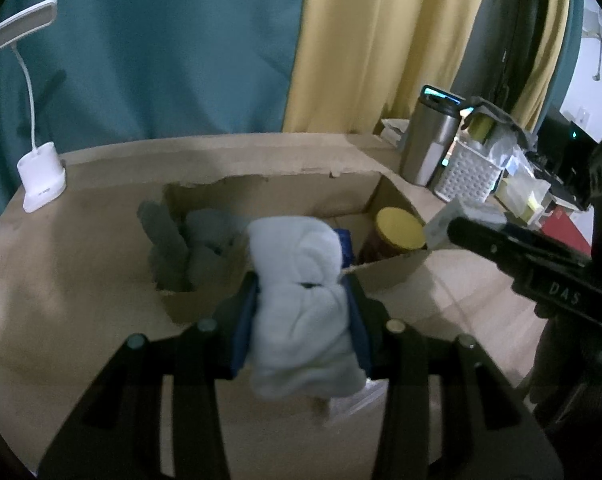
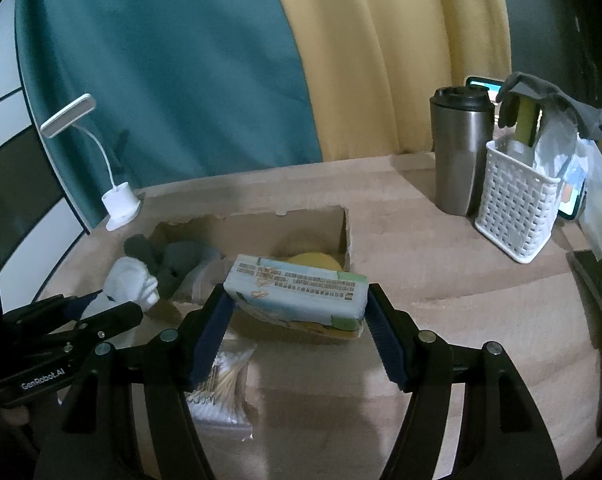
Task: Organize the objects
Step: 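Lift and carry the towel and wipes pack over the cardboard box with both tools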
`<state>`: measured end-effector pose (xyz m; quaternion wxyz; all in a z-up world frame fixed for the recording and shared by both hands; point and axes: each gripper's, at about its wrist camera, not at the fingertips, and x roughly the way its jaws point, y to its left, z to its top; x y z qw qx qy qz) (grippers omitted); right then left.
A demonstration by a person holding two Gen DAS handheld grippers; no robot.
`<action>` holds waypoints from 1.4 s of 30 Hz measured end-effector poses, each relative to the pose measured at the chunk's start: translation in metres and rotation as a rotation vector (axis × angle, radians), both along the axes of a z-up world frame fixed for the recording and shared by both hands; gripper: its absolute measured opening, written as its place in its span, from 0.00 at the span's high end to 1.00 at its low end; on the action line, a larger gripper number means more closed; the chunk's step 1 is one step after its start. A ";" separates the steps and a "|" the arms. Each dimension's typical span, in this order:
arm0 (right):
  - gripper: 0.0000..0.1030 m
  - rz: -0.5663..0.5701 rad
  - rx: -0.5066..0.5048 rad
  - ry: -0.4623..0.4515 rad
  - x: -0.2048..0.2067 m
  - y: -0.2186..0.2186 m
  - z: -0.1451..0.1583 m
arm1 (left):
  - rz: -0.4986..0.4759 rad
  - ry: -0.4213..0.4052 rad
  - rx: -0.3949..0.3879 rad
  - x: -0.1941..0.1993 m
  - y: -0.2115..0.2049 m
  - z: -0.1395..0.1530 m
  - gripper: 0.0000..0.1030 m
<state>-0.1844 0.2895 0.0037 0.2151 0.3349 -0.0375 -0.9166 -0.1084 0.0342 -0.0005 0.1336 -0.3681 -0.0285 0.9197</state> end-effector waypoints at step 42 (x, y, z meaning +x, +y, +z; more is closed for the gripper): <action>0.32 0.043 -0.047 0.003 -0.048 0.010 -0.006 | 0.018 -0.042 0.008 -0.060 0.040 -0.010 0.58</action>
